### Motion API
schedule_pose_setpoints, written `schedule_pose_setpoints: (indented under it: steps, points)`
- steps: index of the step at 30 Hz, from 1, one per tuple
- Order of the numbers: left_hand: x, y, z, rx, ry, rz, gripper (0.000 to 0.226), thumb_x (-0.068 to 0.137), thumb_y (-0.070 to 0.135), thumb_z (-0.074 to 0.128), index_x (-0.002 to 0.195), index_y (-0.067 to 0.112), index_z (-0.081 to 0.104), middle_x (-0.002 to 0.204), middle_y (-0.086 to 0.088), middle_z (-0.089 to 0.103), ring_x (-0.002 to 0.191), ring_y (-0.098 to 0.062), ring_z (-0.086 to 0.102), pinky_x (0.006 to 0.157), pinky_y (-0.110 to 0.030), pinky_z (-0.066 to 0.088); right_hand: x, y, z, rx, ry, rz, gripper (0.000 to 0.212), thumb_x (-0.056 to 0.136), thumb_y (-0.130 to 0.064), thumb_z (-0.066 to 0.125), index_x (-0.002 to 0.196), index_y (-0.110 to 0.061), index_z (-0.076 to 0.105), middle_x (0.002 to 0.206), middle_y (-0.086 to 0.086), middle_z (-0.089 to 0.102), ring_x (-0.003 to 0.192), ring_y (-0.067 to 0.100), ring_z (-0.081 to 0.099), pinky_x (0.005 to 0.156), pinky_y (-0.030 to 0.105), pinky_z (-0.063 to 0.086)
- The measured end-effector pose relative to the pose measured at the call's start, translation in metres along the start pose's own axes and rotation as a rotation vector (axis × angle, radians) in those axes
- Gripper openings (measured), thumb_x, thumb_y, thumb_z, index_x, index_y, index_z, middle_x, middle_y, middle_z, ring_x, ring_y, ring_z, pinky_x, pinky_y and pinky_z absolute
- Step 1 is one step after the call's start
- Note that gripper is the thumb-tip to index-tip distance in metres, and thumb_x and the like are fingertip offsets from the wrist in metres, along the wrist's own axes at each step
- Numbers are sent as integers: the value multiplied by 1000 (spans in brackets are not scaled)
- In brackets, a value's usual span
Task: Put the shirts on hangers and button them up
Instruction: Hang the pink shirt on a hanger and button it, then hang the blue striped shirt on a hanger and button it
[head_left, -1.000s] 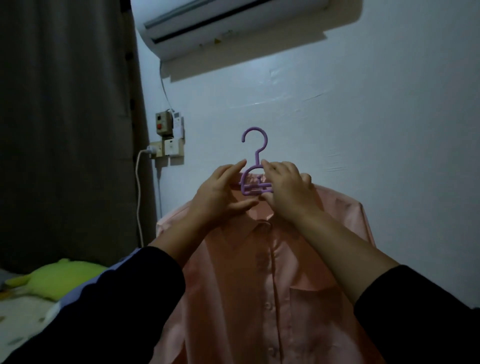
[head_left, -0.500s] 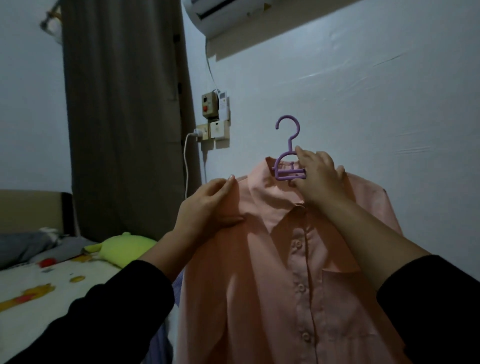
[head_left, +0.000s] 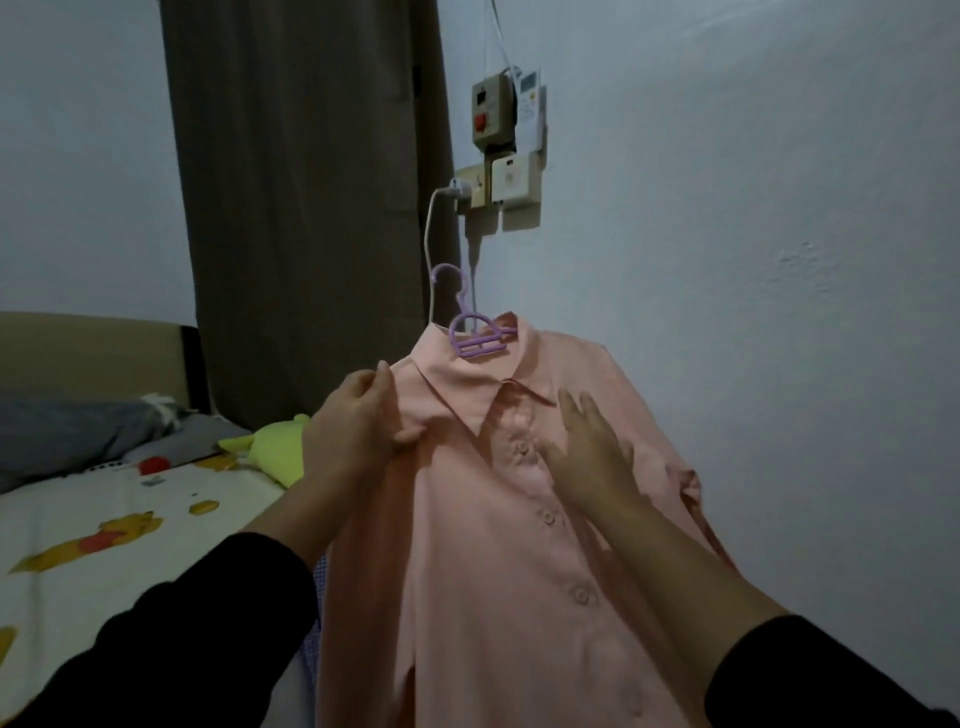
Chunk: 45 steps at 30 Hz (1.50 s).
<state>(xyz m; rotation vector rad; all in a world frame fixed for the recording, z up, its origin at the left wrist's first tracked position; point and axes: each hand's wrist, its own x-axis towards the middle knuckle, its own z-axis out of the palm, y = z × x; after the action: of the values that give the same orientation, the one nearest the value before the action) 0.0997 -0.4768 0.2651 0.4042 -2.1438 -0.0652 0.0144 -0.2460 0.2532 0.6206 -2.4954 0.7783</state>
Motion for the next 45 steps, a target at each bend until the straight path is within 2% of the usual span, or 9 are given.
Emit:
schedule_pose_setpoints:
  steps: [4, 6, 9, 11, 17, 23, 26, 36, 45]
  points:
    - [24, -42, 45, -51, -63, -309, 51, 89, 51, 55, 130, 22, 49, 125, -7, 56, 99, -26, 55, 71, -33, 42, 25, -11, 55, 13, -82, 16, 66, 96, -40, 45, 150, -29, 10, 159, -3, 6, 144, 19, 15, 113, 51, 13]
    - [22, -55, 70, 187, -173, -290, 52, 87, 52, 54, 130, 22, 50, 133, -9, 50, 115, -32, 49, 87, -40, 42, 34, -13, 76, -1, -109, 4, 64, 96, -39, 43, 150, -30, 9, 159, -2, 7, 144, 20, 15, 114, 49, 13]
    - [13, -59, 97, 295, -321, -274, 46, 95, 45, 42, 139, 33, 42, 153, -4, 30, 141, -31, 22, 109, -48, 21, 39, -12, 103, -17, -133, 3, 63, 97, -41, 42, 150, -31, 10, 159, -2, 10, 144, 23, 16, 116, 48, 15]
    - [7, -52, 107, 213, -348, -234, 45, 98, 45, 37, 142, 35, 40, 156, 0, 27, 144, -27, 17, 111, -49, 16, 37, -10, 116, -7, -147, 23, 62, 97, -45, 40, 150, -31, 11, 158, -3, 12, 144, 23, 15, 117, 50, 14]
    - [-28, -20, 109, 76, -314, 6, 47, 94, 51, 36, 137, 33, 46, 156, 3, 26, 143, -22, 19, 111, -47, 17, 16, 1, 119, -43, -172, 39, 66, 93, -53, 40, 149, -33, 12, 158, -4, 14, 144, 23, 16, 115, 49, 14]
    - [-73, 36, 100, -29, -459, 110, 56, 94, 57, 35, 145, 34, 34, 159, 2, 19, 145, -21, 16, 113, -46, 18, -31, 35, 86, -84, -157, 103, 71, 89, -52, 49, 149, -33, 16, 157, -3, 17, 143, 24, 20, 113, 53, 17]
    - [-103, 74, 95, -94, -504, 167, 59, 93, 60, 36, 146, 34, 31, 159, 2, 17, 146, -20, 15, 114, -45, 16, -69, 61, 61, -116, -158, 162, 71, 89, -51, 48, 149, -31, 16, 156, -1, 20, 141, 25, 24, 110, 52, 23]
    - [-216, 201, 95, -356, -643, 407, 63, 92, 57, 41, 148, 30, 30, 159, 1, 19, 144, -16, 16, 110, -39, 19, -217, 177, -12, -230, -184, 446, 67, 93, -50, 46, 149, -33, 14, 158, -1, 16, 143, 20, 18, 113, 47, 19]
    - [-287, 255, 148, -373, -788, 505, 61, 93, 56, 43, 146, 29, 34, 156, 1, 24, 143, -17, 21, 108, -37, 24, -293, 265, -11, -173, -182, 670, 66, 92, -47, 50, 149, -30, 21, 155, -2, 25, 141, 19, 21, 109, 38, 24]
